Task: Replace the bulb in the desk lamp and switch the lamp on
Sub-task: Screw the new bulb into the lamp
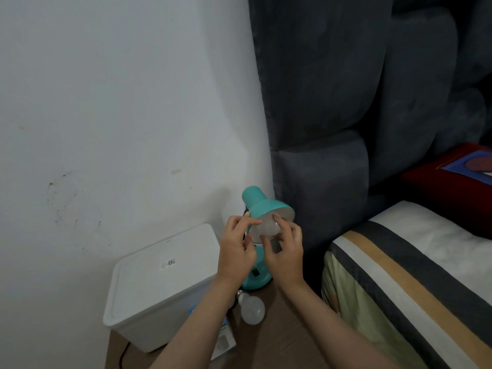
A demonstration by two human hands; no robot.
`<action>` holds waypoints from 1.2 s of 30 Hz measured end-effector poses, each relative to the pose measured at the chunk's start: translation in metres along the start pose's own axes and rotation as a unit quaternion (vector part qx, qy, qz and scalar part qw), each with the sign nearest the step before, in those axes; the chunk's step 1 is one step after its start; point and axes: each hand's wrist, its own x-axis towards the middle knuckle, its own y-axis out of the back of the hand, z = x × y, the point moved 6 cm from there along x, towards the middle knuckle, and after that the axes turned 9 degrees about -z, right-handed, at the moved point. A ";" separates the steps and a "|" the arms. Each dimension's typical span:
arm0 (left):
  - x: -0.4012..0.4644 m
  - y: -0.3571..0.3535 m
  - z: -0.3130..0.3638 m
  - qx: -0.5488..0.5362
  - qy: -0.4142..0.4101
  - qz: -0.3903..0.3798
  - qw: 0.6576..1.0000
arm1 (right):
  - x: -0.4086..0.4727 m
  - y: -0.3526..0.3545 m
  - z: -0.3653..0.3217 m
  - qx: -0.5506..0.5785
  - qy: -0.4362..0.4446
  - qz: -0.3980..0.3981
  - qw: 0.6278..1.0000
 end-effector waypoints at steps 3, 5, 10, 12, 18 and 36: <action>0.000 -0.001 0.001 -0.002 0.000 -0.003 1.000 | 0.001 0.003 0.004 -0.005 -0.034 0.005 0.999; 0.000 -0.001 0.000 0.002 0.001 -0.001 1.000 | 0.001 0.003 0.003 -0.009 -0.036 0.010 0.999; -0.001 -0.002 0.000 0.004 -0.001 0.000 1.000 | -0.001 -0.001 -0.004 -0.036 0.009 -0.001 0.999; -0.001 -0.001 0.000 0.004 0.000 0.002 1.000 | 0.001 -0.002 -0.004 -0.038 0.008 -0.004 0.999; 0.000 -0.001 0.001 0.005 -0.005 0.004 1.000 | 0.004 0.004 0.001 -0.018 -0.018 0.003 1.000; 0.000 0.000 0.001 0.002 -0.002 -0.003 1.000 | 0.014 0.012 -0.003 -0.038 -0.049 -0.055 0.997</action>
